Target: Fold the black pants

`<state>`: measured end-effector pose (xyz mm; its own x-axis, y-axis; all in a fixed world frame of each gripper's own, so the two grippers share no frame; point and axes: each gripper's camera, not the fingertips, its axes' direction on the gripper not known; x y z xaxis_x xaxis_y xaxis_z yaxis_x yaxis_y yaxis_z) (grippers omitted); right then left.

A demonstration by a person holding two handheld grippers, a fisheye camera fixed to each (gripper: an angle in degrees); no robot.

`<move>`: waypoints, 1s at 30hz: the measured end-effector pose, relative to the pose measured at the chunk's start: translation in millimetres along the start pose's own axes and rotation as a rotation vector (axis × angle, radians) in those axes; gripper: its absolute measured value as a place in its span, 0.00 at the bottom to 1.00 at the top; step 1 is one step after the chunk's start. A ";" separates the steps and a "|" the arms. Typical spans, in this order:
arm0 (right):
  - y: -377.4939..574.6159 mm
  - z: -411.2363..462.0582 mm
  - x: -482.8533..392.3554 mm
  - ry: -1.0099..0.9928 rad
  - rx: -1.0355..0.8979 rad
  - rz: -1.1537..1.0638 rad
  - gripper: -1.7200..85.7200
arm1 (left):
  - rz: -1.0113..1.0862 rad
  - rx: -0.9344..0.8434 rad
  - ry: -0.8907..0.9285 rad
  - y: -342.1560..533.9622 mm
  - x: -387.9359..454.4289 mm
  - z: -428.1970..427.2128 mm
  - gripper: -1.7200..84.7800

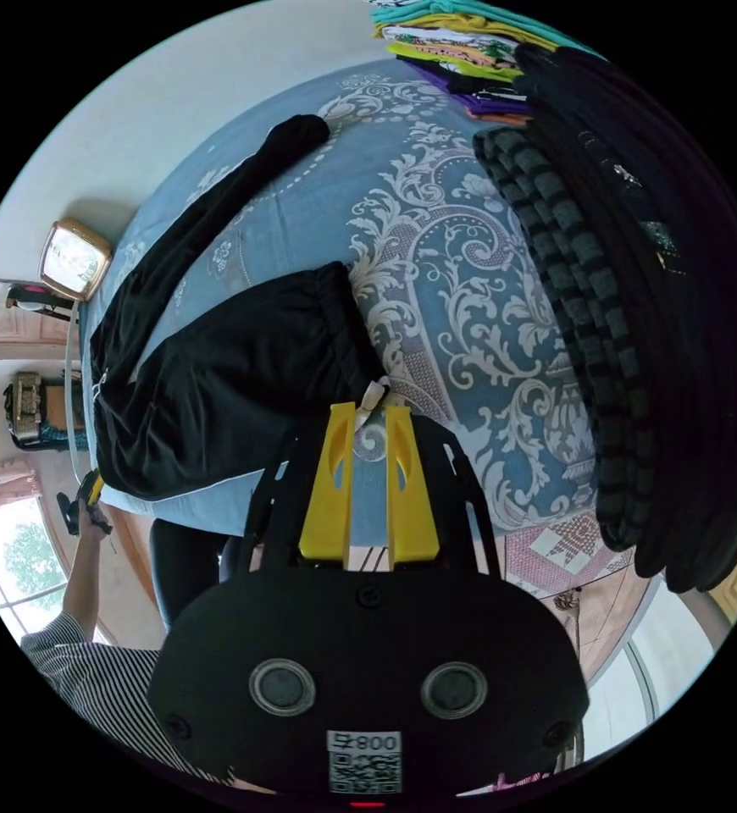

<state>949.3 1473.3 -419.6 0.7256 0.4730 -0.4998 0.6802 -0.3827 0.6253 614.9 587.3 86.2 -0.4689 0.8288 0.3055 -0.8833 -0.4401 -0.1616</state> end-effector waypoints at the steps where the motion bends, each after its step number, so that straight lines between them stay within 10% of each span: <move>1: -0.4 2.5 -3.7 -0.010 -0.009 -0.005 0.08 | -0.006 -0.020 0.027 -3.3 -0.7 4.4 0.08; 30: 87.3 13.2 56.0 -0.151 -0.036 0.161 0.05 | -0.102 0.012 0.110 21.3 -72.8 45.2 0.03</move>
<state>1050.7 1455.9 -400.9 0.8340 0.2825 -0.4739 0.5517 -0.4140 0.7240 630.3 502.0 102.9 -0.3746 0.9018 0.2154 -0.9265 -0.3553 -0.1238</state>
